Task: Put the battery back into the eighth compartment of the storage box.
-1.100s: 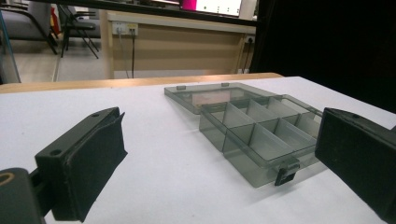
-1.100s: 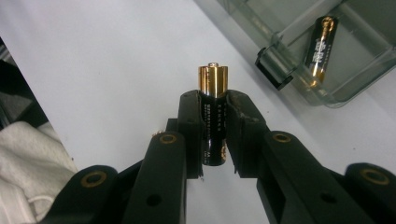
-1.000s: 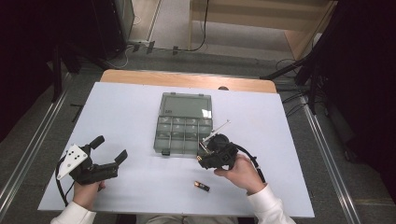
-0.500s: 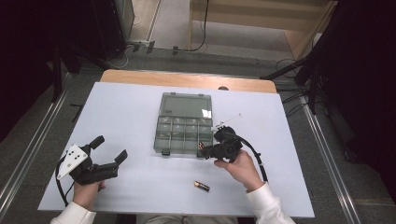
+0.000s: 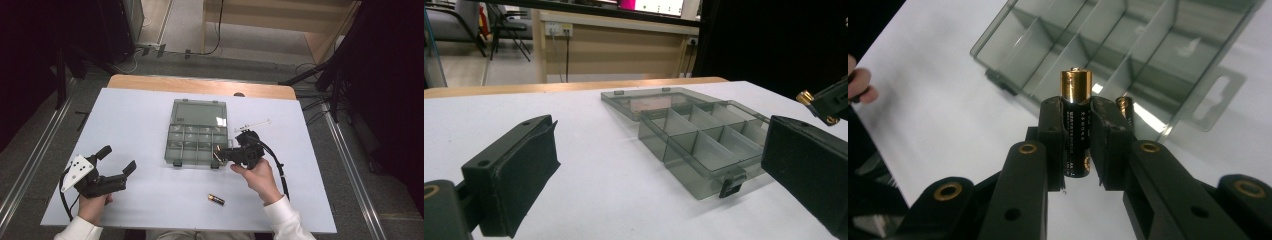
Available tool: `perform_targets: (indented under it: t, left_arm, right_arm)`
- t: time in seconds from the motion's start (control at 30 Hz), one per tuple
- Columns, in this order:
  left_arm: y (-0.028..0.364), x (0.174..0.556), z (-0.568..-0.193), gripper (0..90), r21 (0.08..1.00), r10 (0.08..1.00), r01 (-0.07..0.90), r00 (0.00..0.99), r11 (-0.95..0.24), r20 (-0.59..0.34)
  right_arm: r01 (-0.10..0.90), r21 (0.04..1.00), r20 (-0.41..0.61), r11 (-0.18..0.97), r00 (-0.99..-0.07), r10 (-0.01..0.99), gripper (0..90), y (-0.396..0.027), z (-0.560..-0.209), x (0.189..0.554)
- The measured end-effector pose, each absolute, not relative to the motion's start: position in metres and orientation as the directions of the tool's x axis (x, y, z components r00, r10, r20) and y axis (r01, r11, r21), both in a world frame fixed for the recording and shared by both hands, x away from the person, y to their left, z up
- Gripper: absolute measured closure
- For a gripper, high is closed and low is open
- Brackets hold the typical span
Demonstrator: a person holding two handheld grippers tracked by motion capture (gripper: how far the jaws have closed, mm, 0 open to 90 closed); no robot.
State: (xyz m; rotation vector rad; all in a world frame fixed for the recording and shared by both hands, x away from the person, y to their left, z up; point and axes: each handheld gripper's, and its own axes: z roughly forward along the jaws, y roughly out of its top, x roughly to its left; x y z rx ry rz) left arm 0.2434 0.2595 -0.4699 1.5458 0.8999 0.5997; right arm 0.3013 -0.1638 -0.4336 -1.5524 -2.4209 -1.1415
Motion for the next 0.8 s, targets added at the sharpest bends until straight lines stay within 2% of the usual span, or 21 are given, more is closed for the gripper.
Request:
perform_targets:
  t: [0.23,0.8]
  left_arm:
    - [0.260,0.243,-0.470,1.3,0.978,0.815,0.210,0.568,-0.012,-0.112]
    - [0.260,0.243,-0.470,1.3,0.977,0.813,0.213,0.571,-0.012,-0.115]
  right_arm:
    - [0.810,0.565,0.433,0.154,-0.450,0.781,78.3,-0.168,-0.433,0.304]
    - [0.849,0.512,0.433,0.129,-0.385,0.815,78.3,-0.169,-0.444,0.313]
